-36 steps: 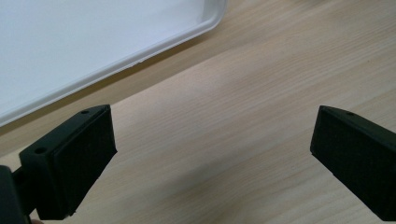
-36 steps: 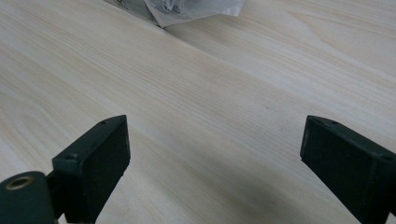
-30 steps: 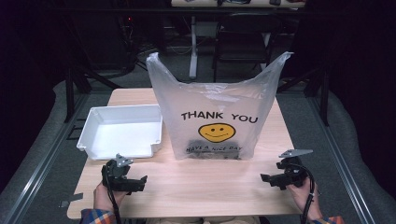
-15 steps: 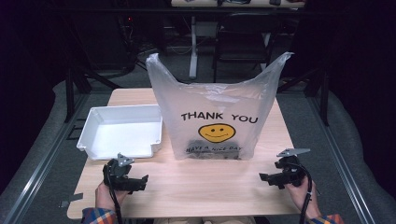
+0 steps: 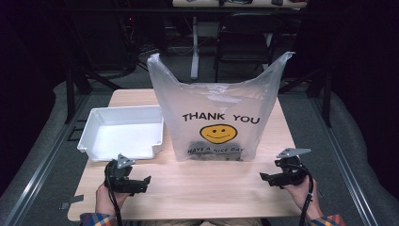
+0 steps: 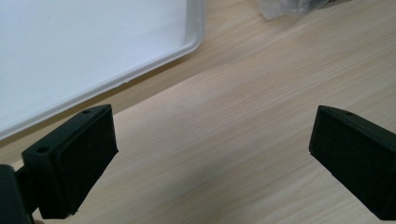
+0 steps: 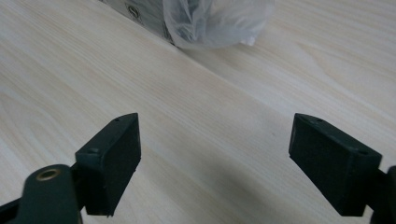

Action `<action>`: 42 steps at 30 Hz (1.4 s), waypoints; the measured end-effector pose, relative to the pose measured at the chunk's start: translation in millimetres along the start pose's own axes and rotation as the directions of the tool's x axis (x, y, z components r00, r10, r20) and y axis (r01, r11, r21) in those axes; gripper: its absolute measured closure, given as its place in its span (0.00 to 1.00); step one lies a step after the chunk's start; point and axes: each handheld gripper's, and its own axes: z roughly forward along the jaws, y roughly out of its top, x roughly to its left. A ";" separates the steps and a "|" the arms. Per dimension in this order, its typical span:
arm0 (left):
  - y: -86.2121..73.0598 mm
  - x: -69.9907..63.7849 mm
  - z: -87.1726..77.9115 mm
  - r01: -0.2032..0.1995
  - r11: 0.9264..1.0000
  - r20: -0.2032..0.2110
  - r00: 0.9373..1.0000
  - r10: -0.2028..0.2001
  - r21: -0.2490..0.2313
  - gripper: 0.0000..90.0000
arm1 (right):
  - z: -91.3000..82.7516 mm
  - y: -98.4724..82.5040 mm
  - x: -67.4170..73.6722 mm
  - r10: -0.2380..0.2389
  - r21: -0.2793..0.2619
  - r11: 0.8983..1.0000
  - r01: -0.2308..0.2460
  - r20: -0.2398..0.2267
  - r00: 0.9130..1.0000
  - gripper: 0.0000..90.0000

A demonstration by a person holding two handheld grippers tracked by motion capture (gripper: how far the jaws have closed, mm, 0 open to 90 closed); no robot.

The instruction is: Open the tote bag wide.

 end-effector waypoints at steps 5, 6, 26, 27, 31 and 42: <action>8.7 -1.6 -1.1 -0.013 1.000 0.012 1.000 0.013 -0.015 0.03 | -0.6 4.2 2.5 -0.009 -0.015 1.000 0.009 -0.008 1.000 0.26; 12.6 -2.8 -1.4 -0.014 1.000 0.014 1.000 0.014 -0.018 0.04 | -0.5 6.2 3.5 -0.012 -0.011 1.000 0.011 -0.004 1.000 0.28; 66.3 -27.1 24.2 -0.044 0.995 0.068 0.996 0.050 -0.092 0.16 | -1.0 37.2 12.3 -0.040 -0.110 0.993 0.039 -0.008 0.999 0.50; 69.4 -28.1 25.4 -0.043 0.995 0.077 0.996 0.050 -0.095 0.16 | -0.7 40.1 12.9 -0.038 -0.113 0.993 0.037 -0.003 0.999 0.50; 81.9 -31.3 28.4 -0.046 0.988 0.088 0.994 0.059 -0.148 0.19 | -2.6 52.1 14.8 -0.031 -0.145 0.989 0.033 0.017 0.999 0.49; 97.9 -28.8 28.4 -0.006 0.968 0.138 0.990 0.041 -0.250 0.38 | -2.4 72.1 13.5 -0.024 -0.204 0.979 0.029 0.027 0.999 0.41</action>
